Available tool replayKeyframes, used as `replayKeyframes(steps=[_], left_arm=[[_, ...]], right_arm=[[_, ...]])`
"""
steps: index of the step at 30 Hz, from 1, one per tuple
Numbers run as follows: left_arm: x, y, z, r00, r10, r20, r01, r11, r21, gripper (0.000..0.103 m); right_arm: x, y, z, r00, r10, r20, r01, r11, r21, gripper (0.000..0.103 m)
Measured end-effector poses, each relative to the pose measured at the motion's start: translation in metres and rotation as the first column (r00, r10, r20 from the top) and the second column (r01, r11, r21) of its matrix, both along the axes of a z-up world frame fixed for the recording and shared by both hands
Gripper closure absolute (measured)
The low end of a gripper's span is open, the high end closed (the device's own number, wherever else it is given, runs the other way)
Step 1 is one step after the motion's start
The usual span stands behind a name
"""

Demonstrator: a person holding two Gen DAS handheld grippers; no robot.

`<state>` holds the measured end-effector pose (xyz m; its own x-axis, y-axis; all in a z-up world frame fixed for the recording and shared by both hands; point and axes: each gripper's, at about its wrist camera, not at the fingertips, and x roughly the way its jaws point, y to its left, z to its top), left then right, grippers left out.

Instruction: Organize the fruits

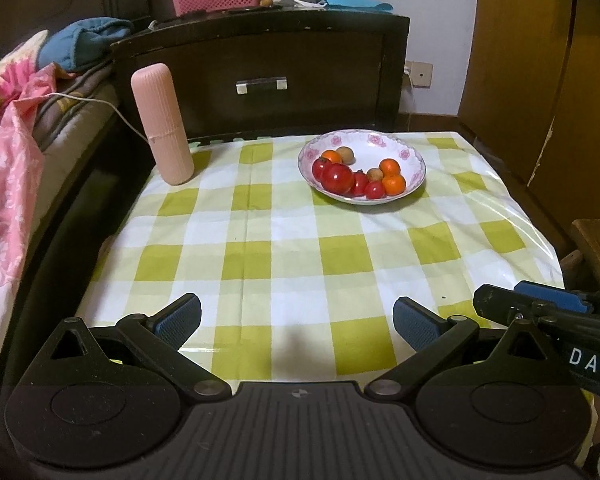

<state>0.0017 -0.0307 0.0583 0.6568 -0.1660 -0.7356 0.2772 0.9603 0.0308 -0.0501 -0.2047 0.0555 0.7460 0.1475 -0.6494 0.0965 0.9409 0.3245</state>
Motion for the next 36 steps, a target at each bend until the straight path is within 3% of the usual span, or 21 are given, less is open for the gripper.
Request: replayKeyframes(steps=[8, 36], left_arm=[[-0.004, 0.004, -0.004, 0.999, 0.013, -0.036, -0.013, 1.000, -0.009, 0.001], [-0.010, 0.002, -0.010, 1.000, 0.016, -0.026, -0.015, 0.999, 0.038, 0.002]], right_arm=[[-0.003, 0.003, -0.003, 1.000, 0.007, -0.019, -0.008, 1.000, -0.004, 0.064], [-0.003, 0.006, -0.013, 0.998, 0.014, -0.064, -0.015, 1.000, -0.008, 0.064]])
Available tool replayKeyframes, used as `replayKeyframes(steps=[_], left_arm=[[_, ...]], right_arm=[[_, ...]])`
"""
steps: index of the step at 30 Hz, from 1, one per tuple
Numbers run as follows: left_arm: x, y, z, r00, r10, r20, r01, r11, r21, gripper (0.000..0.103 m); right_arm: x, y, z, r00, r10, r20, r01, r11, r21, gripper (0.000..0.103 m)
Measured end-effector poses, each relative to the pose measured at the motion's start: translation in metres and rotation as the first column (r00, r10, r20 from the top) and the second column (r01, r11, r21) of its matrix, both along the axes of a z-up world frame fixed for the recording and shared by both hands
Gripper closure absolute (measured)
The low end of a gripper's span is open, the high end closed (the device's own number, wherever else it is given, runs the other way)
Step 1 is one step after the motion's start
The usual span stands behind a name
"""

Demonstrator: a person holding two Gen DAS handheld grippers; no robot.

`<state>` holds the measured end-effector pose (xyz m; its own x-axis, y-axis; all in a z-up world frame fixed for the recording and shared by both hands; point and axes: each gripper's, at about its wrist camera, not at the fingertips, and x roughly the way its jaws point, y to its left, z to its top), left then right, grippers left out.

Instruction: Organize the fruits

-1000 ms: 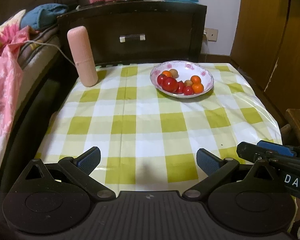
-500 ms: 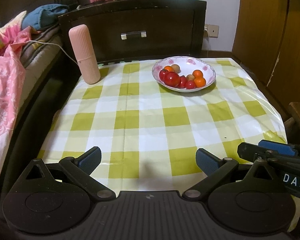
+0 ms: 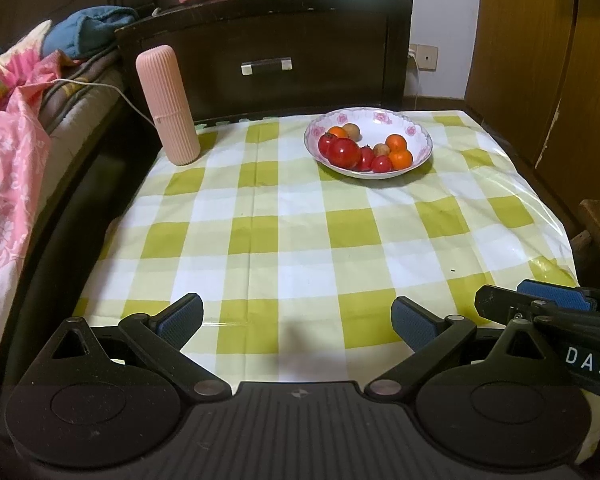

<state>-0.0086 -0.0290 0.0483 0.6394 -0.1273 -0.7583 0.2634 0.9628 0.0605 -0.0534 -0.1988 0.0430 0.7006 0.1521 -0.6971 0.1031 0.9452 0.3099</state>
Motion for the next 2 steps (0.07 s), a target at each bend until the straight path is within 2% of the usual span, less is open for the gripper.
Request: replayKeyframes(steps=[2], left_arm=[[-0.0003, -0.0003, -0.0003, 1.000, 0.004, 0.002, -0.004, 1.000, 0.000, 0.001]], right_arm=[[0.0000, -0.0002, -0.0002, 1.000, -0.001, 0.001, 0.001, 1.000, 0.001, 0.064]])
